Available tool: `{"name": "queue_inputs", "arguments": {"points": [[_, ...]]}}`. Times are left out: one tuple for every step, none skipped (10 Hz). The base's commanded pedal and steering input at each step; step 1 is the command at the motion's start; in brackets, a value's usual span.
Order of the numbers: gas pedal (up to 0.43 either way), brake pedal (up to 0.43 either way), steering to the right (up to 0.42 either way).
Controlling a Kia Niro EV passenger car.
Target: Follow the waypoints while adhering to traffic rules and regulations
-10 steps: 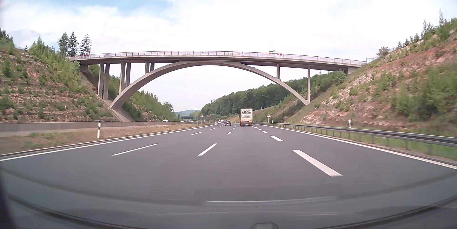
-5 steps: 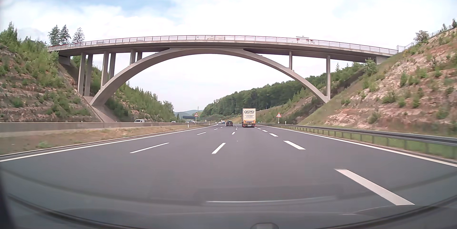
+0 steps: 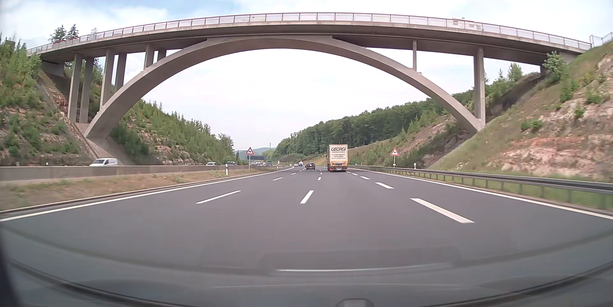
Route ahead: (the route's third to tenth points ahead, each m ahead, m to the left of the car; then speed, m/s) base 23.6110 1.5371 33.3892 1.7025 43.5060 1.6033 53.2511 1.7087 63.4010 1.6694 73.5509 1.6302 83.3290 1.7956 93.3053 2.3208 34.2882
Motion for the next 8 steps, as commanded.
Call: {"name": "queue_inputs", "arguments": {"points": [[0.197, 0.0, -0.006], [0.197, 0.0, -0.006], [0.197, 0.0, -0.006], [0.197, 0.0, -0.006], [0.197, 0.0, -0.006], [0.197, 0.0, -0.006], [0.197, 0.0, -0.006], [0.157, 0.0, -0.005]]}}
